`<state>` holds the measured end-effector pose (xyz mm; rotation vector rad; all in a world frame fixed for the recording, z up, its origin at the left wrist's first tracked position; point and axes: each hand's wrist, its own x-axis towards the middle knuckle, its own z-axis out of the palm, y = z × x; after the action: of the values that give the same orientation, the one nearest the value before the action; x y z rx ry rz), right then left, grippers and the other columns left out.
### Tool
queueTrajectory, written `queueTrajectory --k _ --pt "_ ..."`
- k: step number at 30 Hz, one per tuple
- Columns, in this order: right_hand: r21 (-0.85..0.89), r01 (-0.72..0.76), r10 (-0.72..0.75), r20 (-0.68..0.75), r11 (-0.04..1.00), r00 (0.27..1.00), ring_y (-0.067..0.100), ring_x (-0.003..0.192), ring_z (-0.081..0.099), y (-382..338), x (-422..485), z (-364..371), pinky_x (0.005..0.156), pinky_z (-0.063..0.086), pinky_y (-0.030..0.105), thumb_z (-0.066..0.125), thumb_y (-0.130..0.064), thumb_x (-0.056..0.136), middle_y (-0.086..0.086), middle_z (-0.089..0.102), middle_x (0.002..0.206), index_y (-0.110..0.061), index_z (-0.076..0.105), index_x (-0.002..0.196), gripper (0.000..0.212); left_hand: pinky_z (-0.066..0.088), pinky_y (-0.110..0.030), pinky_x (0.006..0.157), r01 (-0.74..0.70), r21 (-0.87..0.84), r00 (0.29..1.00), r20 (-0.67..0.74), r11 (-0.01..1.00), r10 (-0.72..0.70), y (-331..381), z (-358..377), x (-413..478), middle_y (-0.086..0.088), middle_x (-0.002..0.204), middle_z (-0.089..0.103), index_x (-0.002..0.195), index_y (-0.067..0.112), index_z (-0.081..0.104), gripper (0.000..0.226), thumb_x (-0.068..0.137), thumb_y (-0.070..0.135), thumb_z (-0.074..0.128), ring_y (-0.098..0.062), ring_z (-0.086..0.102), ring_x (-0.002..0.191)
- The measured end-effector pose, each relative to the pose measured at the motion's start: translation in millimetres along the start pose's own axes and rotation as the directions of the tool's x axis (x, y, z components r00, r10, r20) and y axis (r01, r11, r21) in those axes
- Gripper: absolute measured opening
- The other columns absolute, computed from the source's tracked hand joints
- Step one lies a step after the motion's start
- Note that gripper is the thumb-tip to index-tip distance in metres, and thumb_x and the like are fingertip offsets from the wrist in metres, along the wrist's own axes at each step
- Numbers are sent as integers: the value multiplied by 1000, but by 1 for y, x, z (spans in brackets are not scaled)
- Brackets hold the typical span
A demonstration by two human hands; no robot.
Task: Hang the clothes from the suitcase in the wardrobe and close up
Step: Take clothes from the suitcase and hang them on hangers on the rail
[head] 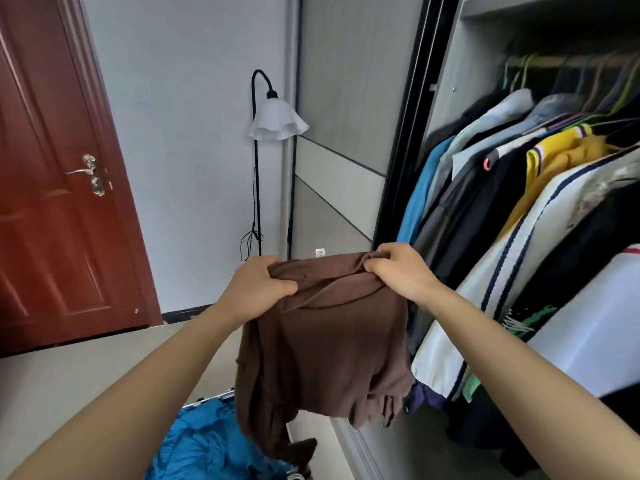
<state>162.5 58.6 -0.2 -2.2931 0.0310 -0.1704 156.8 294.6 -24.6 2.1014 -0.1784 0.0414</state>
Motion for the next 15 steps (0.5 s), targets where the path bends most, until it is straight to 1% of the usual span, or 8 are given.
queueTrajectory --k 1,3,5,7,9,11,13,15 --pt "-46 -17 17 -1 999 1000 17 65 49 3 -1 -9 59 33 30 59 -19 81 3 50 67 -13 50 69 16 40 -27 61 -8 67 998 -60 998 12 1 3 7 0 69 62 72 13 62 6 75 16 67 -18 57 69" --pt "-156 -39 33 -41 987 999 19 66 50 13 -4 -29 56 32 30 59 -16 79 2 51 66 -13 48 65 18 39 -27 61 -48 261 992 -97 964 76 8 7 19 -2 72 61 70 15 59 10 79 16 62 -19 56 72" --pt "-298 -65 37 -101 952 994 24 69 56 25 -9 -51 55 34 30 57 -14 76 5 54 66 -12 49 65 14 37 -27 59 -109 477 987 -55 872 153 20 9 33 -1 72 60 69 15 60 14 83 15 57 -22 56 73" --pt "-430 -106 53 -133 897 990 28 73 60 31 -14 -69 54 39 28 57 -15 76 7 60 70 -10 55 71 7 45 -30 58 -95 535 991 -32 840 132 33 11 45 -6 70 62 72 7 64 18 84 12 53 -25 59 68" --pt "-482 -155 75 -181 862 981 28 74 60 35 -21 -91 54 40 28 56 -13 76 7 62 72 -11 58 73 4 58 -33 62 -34 323 999 20 946 29 52 24 57 -12 73 68 78 5 66 19 85 11 50 -26 67 62" --pt "-437 -193 94 -238 879 967 27 72 59 40 -27 -113 54 40 27 55 -9 75 6 61 70 -15 59 67 11 60 -33 57 95 1 991 96 995 -95 78 43 62 -12 80 67 89 9 62 12 91 13 51 -25 67 64" --pt "-324 -233 148 -266 917 953 25 63 59 45 -36 -133 51 44 25 52 -3 74 5 61 63 -15 58 61 19 59 -30 55 194 -292 972 183 936 -145 105 62 61 -11 83 60 95 13 55 3 97 13 53 -23 64 68" --pt "-287 -307 234 -262 907 936 23 49 55 50 -51 -157 45 43 23 48 1 73 4 54 50 -14 50 51 26 57 -34 66 268 -500 949 285 823 -135 135 88 62 -12 84 60 91 13 54 8 99 11 52 -22 62 74"
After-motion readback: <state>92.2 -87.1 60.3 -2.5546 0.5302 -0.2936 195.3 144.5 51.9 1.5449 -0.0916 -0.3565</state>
